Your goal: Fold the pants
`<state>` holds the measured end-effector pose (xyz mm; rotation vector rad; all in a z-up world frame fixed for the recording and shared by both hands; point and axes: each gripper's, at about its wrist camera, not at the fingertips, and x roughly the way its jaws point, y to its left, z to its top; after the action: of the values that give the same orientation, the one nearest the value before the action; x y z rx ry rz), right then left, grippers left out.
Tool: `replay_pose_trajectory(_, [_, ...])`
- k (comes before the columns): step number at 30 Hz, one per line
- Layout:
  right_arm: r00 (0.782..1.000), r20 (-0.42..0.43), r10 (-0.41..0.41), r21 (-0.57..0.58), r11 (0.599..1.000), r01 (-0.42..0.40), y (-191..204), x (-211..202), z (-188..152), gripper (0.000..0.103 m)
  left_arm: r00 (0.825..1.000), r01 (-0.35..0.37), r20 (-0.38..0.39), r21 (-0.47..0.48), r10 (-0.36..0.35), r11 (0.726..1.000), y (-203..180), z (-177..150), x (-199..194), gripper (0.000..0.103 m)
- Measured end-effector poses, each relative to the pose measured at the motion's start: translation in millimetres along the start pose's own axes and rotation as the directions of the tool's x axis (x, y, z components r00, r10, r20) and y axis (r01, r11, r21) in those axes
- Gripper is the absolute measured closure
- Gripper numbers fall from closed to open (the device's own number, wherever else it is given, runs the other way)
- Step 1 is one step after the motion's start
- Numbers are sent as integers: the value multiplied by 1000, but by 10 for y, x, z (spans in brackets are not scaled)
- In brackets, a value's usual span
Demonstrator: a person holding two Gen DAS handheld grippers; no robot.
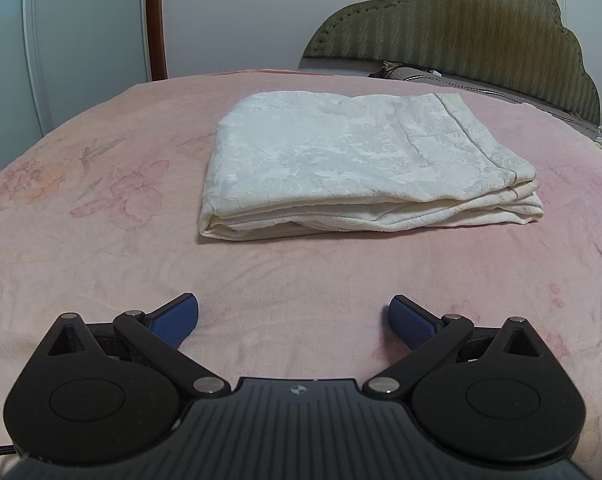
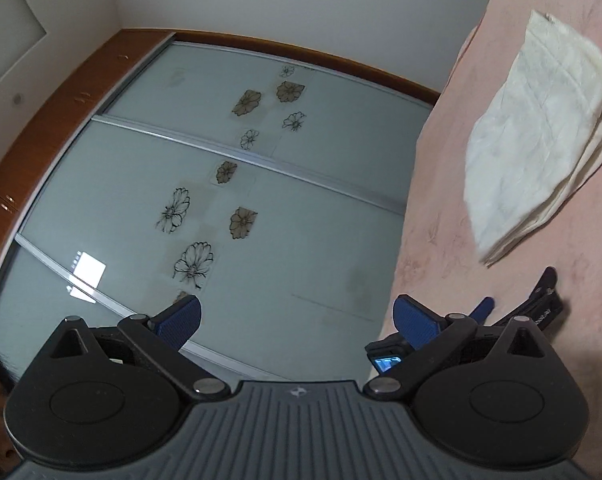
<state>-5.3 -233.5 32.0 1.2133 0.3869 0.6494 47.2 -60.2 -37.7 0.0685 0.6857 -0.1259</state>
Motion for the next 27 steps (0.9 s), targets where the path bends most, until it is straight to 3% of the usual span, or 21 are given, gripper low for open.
replay_pose_trajectory(2, [996,46,-83,-29,996,84,-12,-13,22,0,1000,0,0,0,0,1000,0,0,0,0])
replay_pose_trajectory(4, [978,111,-179,-75,979,188,-33,-59,53,0,1000,0,0,0,0,1000,0,0,0,0])
replay_pose_trajectory(6, [934,209,-289,-143,936,322,-45,-115,77,0,1000,0,0,0,0,1000,1,0,0,0])
replay_pose_trajectory(7, [896,267,-355,-185,894,409,-53,-126,88,0,1000,0,0,0,0,1000,1,0,0,0])
replay_pose_trajectory(8, [843,325,-429,-220,832,509,-66,-122,94,0,1000,0,0,0,0,1000,0,0,0,0])
replay_pose_trajectory(9, [764,389,-515,-252,738,625,-98,-90,104,0,1000,0,0,0,0,1000,2,0,0,0])
replay_pose_trajectory(11, [617,472,-629,-299,545,784,-216,27,120,0,1000,0,0,0,0,1000,1,0,0,0])
replay_pose_trajectory(12, [560,490,-668,-318,461,828,-302,91,127,0,1000,0,0,0,0,1000,2,0,0,0])
replay_pose_trajectory(13, [528,490,-694,-333,411,849,-396,142,135,0,1000,0,0,0,0,1000,1,0,0,0])
replay_pose_trajectory(14, [511,481,-712,-337,388,858,-507,176,141,0,1000,0,0,0,0,1000,1,0,0,0])
replay_pose_trajectory(18, [496,420,-760,-332,380,864,-855,195,147,0,1000,0,0,0,0,1000,2,-1,0,0])
replay_pose_trajectory(23, [446,423,-789,-395,283,874,-990,241,62,0,1000,0,0,0,0,1000,3,-1,0,0])
replay_pose_trajectory(27, [435,442,-784,-455,222,862,-980,349,-11,0,1000,0,0,0,0,1000,1,0,0,0])
